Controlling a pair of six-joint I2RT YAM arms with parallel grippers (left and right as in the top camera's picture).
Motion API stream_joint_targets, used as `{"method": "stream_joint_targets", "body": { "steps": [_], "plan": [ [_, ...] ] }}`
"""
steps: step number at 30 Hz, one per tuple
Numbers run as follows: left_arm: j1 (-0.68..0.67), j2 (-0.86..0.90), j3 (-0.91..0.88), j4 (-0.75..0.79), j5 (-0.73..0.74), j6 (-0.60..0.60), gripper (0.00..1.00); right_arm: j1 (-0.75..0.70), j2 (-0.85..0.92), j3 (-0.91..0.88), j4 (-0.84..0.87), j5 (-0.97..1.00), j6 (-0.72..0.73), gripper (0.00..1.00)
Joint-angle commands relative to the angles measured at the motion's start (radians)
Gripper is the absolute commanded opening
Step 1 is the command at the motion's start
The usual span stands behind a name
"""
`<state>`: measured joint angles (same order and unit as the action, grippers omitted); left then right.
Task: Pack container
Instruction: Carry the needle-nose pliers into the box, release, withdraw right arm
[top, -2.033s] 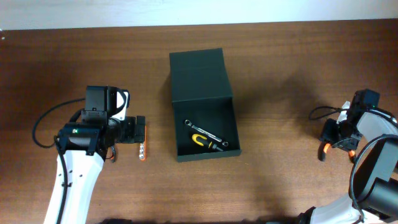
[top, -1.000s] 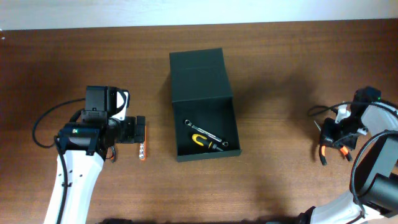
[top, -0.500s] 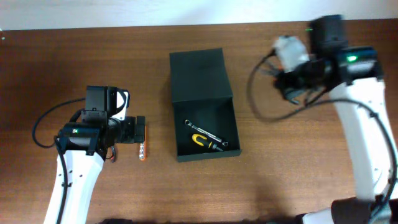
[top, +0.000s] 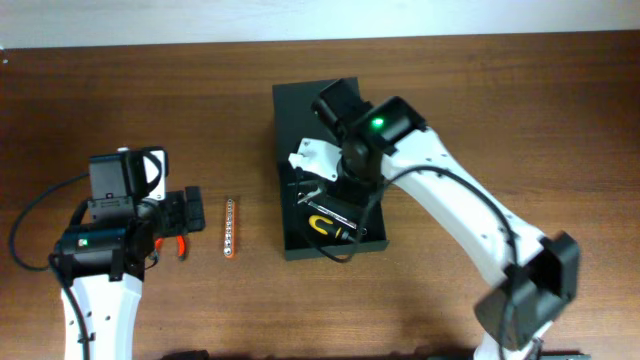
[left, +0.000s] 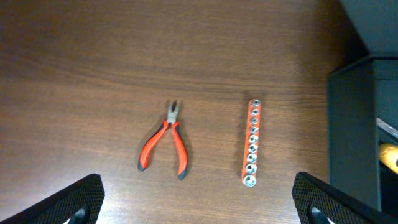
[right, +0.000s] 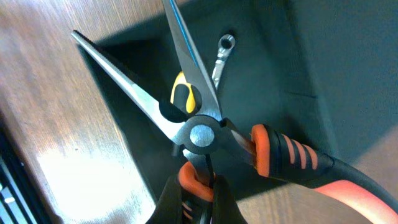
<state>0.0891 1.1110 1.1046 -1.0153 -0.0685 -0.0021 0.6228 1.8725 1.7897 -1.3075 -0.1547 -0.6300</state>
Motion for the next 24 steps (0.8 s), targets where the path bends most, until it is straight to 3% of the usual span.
{"method": "stream_joint_targets", "body": {
  "steps": [1,8,10,11,12,16,24],
  "plan": [
    [0.026,-0.008,0.018,-0.018,-0.003,-0.013,0.99,0.004,0.081,-0.007,0.009,0.007,-0.013,0.04],
    [0.026,0.016,0.018,-0.034,-0.003,-0.013,0.99,0.004,0.252,-0.007,0.014,-0.027,-0.008,0.04],
    [0.026,0.017,0.018,-0.035,-0.003,-0.013,0.99,0.004,0.277,-0.007,0.014,-0.029,-0.005,0.13],
    [0.026,0.016,0.018,-0.034,-0.003,-0.013,0.99,0.004,0.279,-0.007,0.014,-0.029,-0.005,0.24],
    [0.026,0.016,0.018,-0.034,-0.003,-0.013,0.99,0.004,0.282,-0.007,0.014,-0.029,-0.005,0.47],
    [0.026,0.016,0.018,-0.034,-0.003,-0.013,0.99,0.003,0.281,-0.003,0.014,-0.014,0.013,0.98],
    [0.025,0.016,0.018,-0.035,0.009,-0.012,0.99,-0.058,0.224,0.206,-0.077,0.036,0.145,0.99]
  ]
}}
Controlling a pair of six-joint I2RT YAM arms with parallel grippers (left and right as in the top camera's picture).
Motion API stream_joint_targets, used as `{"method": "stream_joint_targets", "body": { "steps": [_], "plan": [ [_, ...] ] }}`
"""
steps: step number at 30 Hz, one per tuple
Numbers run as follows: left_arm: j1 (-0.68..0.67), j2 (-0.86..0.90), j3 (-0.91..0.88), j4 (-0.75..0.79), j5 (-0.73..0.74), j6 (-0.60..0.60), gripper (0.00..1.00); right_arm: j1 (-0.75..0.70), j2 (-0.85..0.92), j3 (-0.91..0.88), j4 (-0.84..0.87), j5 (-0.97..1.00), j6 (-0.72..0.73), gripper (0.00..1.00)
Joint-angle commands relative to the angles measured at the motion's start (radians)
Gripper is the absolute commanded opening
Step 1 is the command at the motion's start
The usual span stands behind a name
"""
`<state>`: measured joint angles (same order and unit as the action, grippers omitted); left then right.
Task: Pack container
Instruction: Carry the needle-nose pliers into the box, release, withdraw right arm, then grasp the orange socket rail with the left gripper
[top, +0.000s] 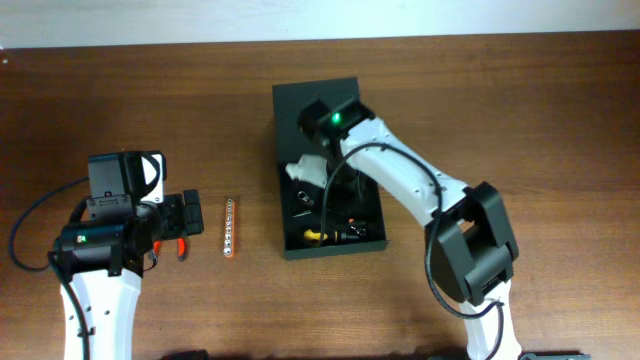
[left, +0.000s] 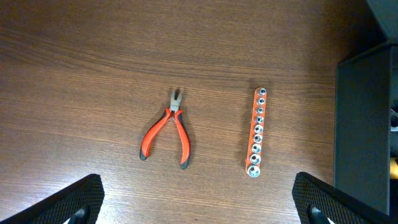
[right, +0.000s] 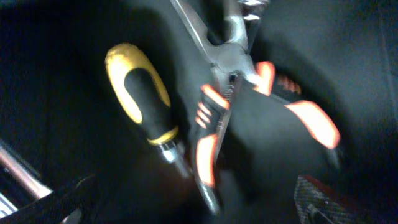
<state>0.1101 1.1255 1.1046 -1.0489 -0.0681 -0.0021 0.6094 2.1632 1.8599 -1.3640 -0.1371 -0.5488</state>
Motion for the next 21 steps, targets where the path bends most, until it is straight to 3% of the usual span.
{"method": "stream_joint_targets", "body": {
  "steps": [1,7,10,15,21],
  "plan": [
    [0.003,0.002,0.018,-0.001,0.015,-0.01,0.99,-0.067,-0.09,0.205,-0.039,0.027,0.094,0.99],
    [-0.053,0.033,0.018,-0.014,0.027,-0.005,0.99,-0.234,-0.2,0.533,-0.129,0.13,0.306,0.99],
    [-0.127,0.132,0.018,-0.019,0.03,-0.005,0.99,-0.4,-0.246,0.68,-0.208,0.122,0.422,0.99],
    [-0.153,0.337,0.018,0.005,0.109,-0.009,0.99,-0.592,-0.248,0.703,-0.335,0.114,0.446,0.99],
    [-0.151,0.563,0.018,0.046,0.172,-0.01,0.99,-0.691,-0.243,0.596,-0.328,0.089,0.453,0.99]
  ]
}}
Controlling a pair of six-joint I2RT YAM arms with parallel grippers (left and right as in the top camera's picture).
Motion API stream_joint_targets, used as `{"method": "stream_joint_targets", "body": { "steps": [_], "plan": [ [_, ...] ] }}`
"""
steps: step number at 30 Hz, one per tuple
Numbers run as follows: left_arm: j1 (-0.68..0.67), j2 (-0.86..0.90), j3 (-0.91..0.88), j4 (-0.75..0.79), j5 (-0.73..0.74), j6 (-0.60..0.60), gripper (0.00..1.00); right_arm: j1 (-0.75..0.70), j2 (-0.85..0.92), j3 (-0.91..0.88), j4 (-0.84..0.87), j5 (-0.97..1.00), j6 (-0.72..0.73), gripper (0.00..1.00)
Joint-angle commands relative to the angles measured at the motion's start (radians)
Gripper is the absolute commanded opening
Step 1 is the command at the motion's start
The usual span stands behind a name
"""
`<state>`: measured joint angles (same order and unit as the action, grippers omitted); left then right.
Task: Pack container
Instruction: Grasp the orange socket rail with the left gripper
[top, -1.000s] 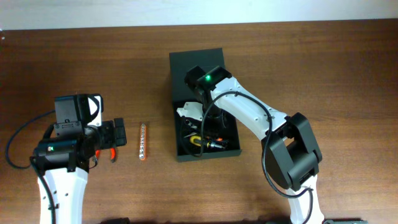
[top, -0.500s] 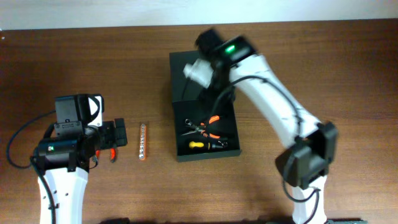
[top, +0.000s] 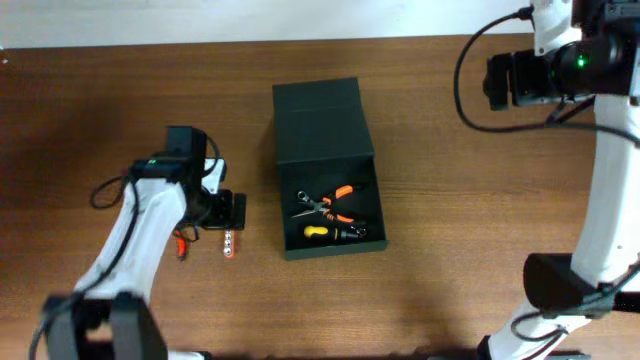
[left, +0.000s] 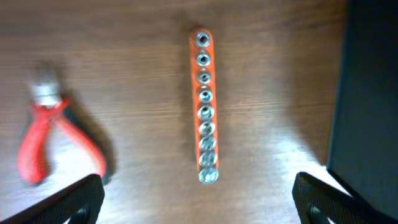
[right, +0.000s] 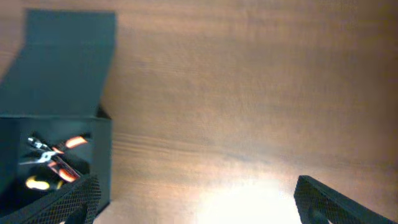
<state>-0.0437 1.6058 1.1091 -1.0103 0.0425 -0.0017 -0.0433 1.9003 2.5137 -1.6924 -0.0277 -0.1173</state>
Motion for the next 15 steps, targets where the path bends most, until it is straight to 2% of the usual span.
{"method": "stream_joint_targets", "body": {
  "steps": [1,6,11,15],
  "plan": [
    [0.002,0.118,0.014,0.014,0.068,-0.01,0.99,-0.047,0.019,-0.081,0.006,-0.02,0.021,0.99],
    [0.002,0.239,0.014,0.064,0.069,-0.01,0.99,-0.063,0.02,-0.179,0.038,-0.019,0.01,0.99],
    [0.002,0.269,0.014,0.109,0.051,-0.01,0.99,-0.063,0.02,-0.254,0.066,-0.02,-0.005,0.99],
    [0.002,0.275,0.005,0.143,-0.021,-0.01,1.0,-0.063,0.02,-0.285,0.081,-0.02,-0.005,0.99]
  ]
}}
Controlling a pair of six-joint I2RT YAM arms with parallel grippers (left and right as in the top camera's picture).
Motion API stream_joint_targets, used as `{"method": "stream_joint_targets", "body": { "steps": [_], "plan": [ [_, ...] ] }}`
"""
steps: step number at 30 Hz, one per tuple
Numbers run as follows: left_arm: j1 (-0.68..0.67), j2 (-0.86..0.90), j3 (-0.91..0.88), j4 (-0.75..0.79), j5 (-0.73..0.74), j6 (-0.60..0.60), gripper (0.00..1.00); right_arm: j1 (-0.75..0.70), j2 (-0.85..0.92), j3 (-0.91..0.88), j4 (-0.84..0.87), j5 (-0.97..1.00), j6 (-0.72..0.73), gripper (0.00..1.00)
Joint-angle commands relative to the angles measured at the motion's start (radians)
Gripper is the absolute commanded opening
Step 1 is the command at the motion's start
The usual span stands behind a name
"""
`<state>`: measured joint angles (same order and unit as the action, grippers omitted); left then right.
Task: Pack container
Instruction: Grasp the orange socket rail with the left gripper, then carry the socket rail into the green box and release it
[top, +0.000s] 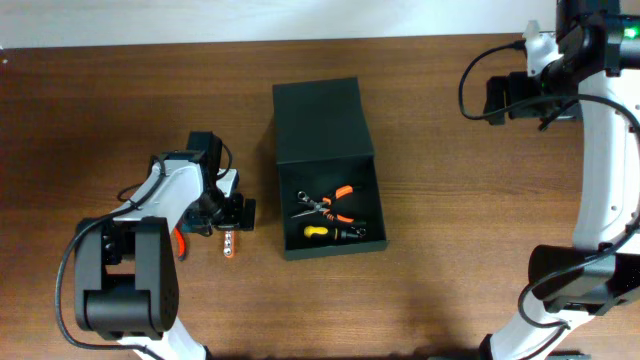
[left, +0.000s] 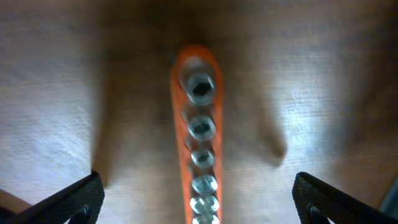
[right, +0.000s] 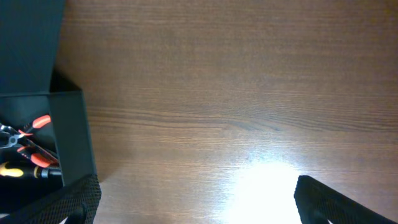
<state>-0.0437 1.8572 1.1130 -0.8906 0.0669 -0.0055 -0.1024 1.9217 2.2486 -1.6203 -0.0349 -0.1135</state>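
The open black box (top: 330, 175) stands mid-table with its lid (top: 318, 118) lying back. Inside lie orange-handled snips (top: 328, 205) and a yellow-handled screwdriver (top: 328, 233); both also show at the left edge of the right wrist view, in the box (right: 68, 143). My left gripper (top: 230, 212) is open and low over the orange socket rail (left: 198, 143), whose near end lies between the fingers (left: 71, 199). Only the rail's tip (top: 229, 243) shows in the overhead view. My right gripper (top: 503, 97) is open and holds nothing, far to the right of the box.
Small red-handled pliers (top: 180, 240) lie on the table left of the socket rail, half hidden under my left arm. Bare brown wood fills the right wrist view (right: 236, 112).
My left gripper has come much closer to the socket rail, which now fills the middle of its view, and the red pliers have left that view. The right gripper shifted slightly.
My right gripper was first shut on the orange snips over the box. Then the snips lay in the box beside the screwdriver and it was open. Later it stood far right while the left gripper hung over the socket rail, and that gripper now straddles the rail.
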Motion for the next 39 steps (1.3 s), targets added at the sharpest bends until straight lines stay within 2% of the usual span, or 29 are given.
{"method": "stream_joint_targets", "body": {
  "steps": [1,12,15,21,22,27,29,31,33,39],
  "plan": [
    [0.002,0.024,-0.002,0.026,-0.055,-0.006,1.0,-0.004,-0.002,-0.021,0.009,-0.013,-0.009,0.99],
    [0.002,0.026,-0.02,0.053,-0.09,-0.006,0.97,-0.004,-0.002,-0.022,0.013,-0.013,-0.009,0.99],
    [0.002,0.026,-0.02,0.053,-0.09,-0.006,0.93,-0.004,-0.002,-0.022,0.013,-0.013,-0.009,0.99],
    [-0.001,0.026,-0.02,0.052,-0.085,-0.006,0.66,-0.004,-0.002,-0.022,0.009,-0.013,-0.009,0.99],
    [-0.002,0.026,-0.02,0.052,-0.082,-0.006,0.54,-0.004,-0.002,-0.022,0.009,-0.013,-0.009,0.99],
    [-0.002,0.026,-0.02,0.052,-0.082,-0.006,0.22,-0.004,-0.002,-0.022,0.009,-0.013,-0.009,0.99],
    [-0.002,0.026,-0.02,0.052,-0.082,-0.006,0.18,-0.004,-0.002,-0.022,0.009,-0.013,-0.009,0.99],
    [-0.002,0.026,-0.02,0.051,-0.082,-0.006,0.08,-0.004,-0.002,-0.022,0.008,-0.013,-0.009,0.99],
    [-0.002,0.026,-0.02,0.049,-0.082,-0.006,0.02,-0.004,-0.002,-0.022,0.008,-0.013,-0.009,0.99],
    [-0.013,0.024,0.018,0.019,-0.055,-0.007,0.02,-0.004,-0.002,-0.022,0.001,-0.013,-0.009,0.99]
  ]
}}
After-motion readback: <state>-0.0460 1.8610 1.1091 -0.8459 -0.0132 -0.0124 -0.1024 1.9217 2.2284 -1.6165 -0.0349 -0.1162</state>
